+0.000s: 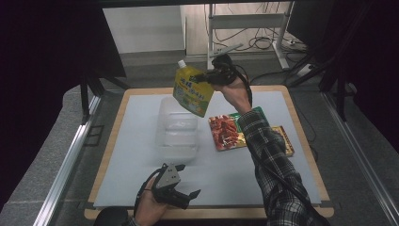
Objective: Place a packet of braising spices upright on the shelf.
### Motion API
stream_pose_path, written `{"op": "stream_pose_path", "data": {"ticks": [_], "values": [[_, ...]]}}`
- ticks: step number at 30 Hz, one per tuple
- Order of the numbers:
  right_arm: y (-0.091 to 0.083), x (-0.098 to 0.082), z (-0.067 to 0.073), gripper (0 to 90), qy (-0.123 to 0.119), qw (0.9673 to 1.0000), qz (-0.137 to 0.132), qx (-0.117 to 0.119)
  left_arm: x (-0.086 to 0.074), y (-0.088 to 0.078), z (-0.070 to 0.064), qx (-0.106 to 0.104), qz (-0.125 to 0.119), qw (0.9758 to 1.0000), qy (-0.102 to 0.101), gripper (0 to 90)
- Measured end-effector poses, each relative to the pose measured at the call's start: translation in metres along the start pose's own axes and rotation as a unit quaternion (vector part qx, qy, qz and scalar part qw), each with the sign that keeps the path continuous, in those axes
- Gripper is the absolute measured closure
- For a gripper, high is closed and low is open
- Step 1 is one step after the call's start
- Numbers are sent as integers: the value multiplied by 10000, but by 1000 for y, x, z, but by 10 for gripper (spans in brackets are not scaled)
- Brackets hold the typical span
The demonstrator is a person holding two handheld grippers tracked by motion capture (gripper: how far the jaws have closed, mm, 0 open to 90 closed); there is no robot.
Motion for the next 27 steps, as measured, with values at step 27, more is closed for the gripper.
{"op": "stream_pose_path", "data": {"ticks": [27], "values": [[59, -6, 14, 889, -189, 9986, 486, 84, 1, 0, -3, -80, -40, 10000, 17, 28]]}}
Point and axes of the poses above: each handheld gripper's, and its own axes: y roughly forward along the jaws, x roughly out of its top, z roughly to its left, the point moved 9 cm from there along y, roughly forward along the jaws, and after that the axes turned 9 degrees about -x, right-handed, at the moved point
